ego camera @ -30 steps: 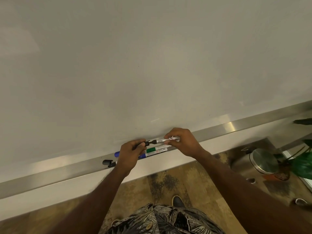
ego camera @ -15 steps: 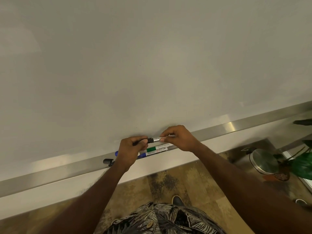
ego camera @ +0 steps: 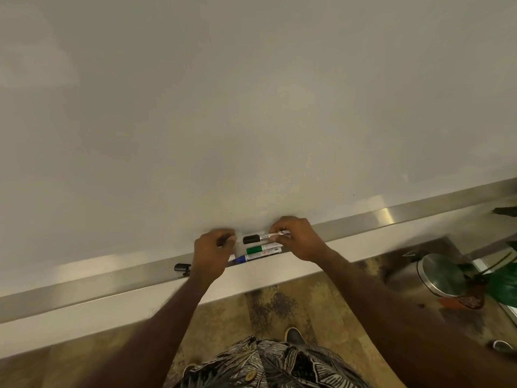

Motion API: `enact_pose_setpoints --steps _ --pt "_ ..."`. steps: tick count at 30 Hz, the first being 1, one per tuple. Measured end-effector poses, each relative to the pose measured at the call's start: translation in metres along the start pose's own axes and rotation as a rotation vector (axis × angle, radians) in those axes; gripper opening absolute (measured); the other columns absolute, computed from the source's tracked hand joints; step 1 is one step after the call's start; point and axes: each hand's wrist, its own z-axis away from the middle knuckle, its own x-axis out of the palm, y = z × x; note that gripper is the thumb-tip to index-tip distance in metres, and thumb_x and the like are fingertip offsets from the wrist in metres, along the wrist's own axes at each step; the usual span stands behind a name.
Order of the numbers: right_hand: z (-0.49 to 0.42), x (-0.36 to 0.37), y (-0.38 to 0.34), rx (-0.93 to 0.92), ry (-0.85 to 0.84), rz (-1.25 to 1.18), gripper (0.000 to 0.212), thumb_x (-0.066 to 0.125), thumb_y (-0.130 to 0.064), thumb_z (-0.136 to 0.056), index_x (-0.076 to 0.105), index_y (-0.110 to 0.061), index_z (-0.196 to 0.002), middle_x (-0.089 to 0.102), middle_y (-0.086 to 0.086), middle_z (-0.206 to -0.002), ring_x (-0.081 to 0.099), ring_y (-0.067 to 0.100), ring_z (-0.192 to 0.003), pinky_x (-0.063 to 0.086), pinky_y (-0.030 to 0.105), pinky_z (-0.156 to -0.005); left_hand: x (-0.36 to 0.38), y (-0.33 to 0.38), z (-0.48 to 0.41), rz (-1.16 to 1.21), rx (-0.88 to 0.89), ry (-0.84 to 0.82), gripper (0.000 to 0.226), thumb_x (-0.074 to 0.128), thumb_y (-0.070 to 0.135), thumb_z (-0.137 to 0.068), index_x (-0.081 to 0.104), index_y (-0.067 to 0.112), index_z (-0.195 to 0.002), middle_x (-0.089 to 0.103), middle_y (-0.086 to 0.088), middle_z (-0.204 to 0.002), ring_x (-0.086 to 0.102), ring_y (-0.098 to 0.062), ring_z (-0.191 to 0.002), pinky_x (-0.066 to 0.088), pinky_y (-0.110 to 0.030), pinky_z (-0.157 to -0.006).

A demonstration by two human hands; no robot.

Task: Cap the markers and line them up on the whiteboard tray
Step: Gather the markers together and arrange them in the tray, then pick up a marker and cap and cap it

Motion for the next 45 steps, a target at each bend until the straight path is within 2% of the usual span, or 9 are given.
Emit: enact_pose_setpoints --steps 2,5,10,15,22,30,38,42,45 --pt "0.004 0.007 0.01 0.025 0.053 0.122 0.009 0.063 -0.026 -0.085 0.067 -0.023 -0.093 0.069 -0.003 -0.093 0.059 0.016 -0.089 0.042 0.036 -0.082 -0.007 -0.009 0.008 -0.025 -0.011 0.066 0.017 0.063 0.021 -0.086 0.072 0.012 -0.098 0.073 -0.004 -0.096 0.065 -0.015 -0.084 0.052 -0.03 -0.087" --pt "0.008 0.015 0.017 0.073 0.106 0.187 0.015 0.057 -0.027 -0.084 0.068 -0.021 -0.093 0.068 -0.001 -0.095 0.06 0.021 -0.093 0.034 0.035 -0.082 -0.018 -0.021 0.024 -0.063 -0.01 0.105 0.014 0.062 0.02 -0.086 0.072 0.013 -0.094 0.072 0.0 -0.088 0.063 -0.011 -0.079 0.05 -0.027 -0.081" --pt "0.006 0.022 0.02 0.087 0.106 0.2 0.015 0.063 -0.02 -0.079 0.07 -0.018 -0.092 0.071 0.004 -0.093 0.063 0.026 -0.089 0.042 0.04 -0.084 -0.023 -0.04 0.047 -0.168 0.019 0.08 0.018 0.06 0.026 -0.088 0.072 0.014 -0.091 0.066 0.005 -0.074 0.058 -0.004 -0.067 0.044 -0.018 -0.063" --pt "0.004 0.03 0.023 0.069 0.134 0.269 0.016 0.065 -0.017 -0.079 0.072 -0.022 -0.094 0.073 0.0 -0.093 0.064 0.024 -0.088 0.043 0.039 -0.082 -0.019 -0.062 0.065 -0.266 -0.024 -0.01 0.018 0.059 0.031 -0.088 0.07 0.018 -0.085 0.071 0.0 -0.076 0.062 -0.011 -0.069 0.054 -0.034 -0.069" --pt "0.01 0.034 0.02 0.028 0.209 0.328 0.02 0.065 -0.011 -0.079 0.074 -0.02 -0.095 0.076 0.002 -0.094 0.066 0.026 -0.09 0.042 0.039 -0.086 -0.023 -0.086 0.078 -0.357 -0.087 -0.117 0.02 0.057 0.033 -0.089 0.071 0.019 -0.093 0.069 0.006 -0.083 0.06 -0.008 -0.074 0.049 -0.025 -0.069" --pt "0.016 0.04 0.009 0.057 0.309 0.37 0.013 0.07 -0.012 -0.081 0.073 -0.02 -0.091 0.073 0.0 -0.094 0.061 0.026 -0.089 0.04 0.042 -0.081 -0.033 -0.097 0.077 -0.378 -0.089 -0.051 0.018 0.057 0.031 -0.089 0.07 0.019 -0.093 0.071 0.003 -0.086 0.06 -0.009 -0.073 0.05 -0.027 -0.069" --pt "0.003 0.06 -0.027 -0.034 0.183 0.269 0.011 0.062 -0.017 -0.088 0.072 -0.021 -0.091 0.071 -0.001 -0.091 0.058 0.021 -0.089 0.038 0.039 -0.083 -0.067 -0.095 0.054 -0.333 0.071 0.203 0.013 0.061 0.016 -0.086 0.067 0.016 -0.097 0.063 0.001 -0.089 0.058 -0.015 -0.078 0.053 -0.031 -0.068" --pt "-0.012 0.074 -0.055 -0.102 -0.027 0.211 0.013 0.059 -0.018 -0.087 0.072 -0.016 -0.089 0.07 0.005 -0.087 0.06 0.023 -0.083 0.048 0.039 -0.079 -0.077 -0.096 0.041 -0.438 0.125 0.13 0.021 0.056 0.011 -0.087 0.066 0.013 -0.105 0.068 -0.004 -0.104 0.061 -0.023 -0.094 0.052 -0.036 -0.085" --pt "-0.023 0.086 -0.071 -0.157 -0.145 0.265 0.018 0.057 -0.021 -0.09 0.072 -0.015 -0.1 0.071 0.006 -0.098 0.061 0.024 -0.091 0.046 0.034 -0.081 -0.076 -0.094 0.032 -0.523 0.119 0.013 0.028 0.051 0.011 -0.09 0.063 0.016 -0.114 0.068 -0.004 -0.115 0.06 -0.025 -0.104 0.051 -0.039 -0.092"
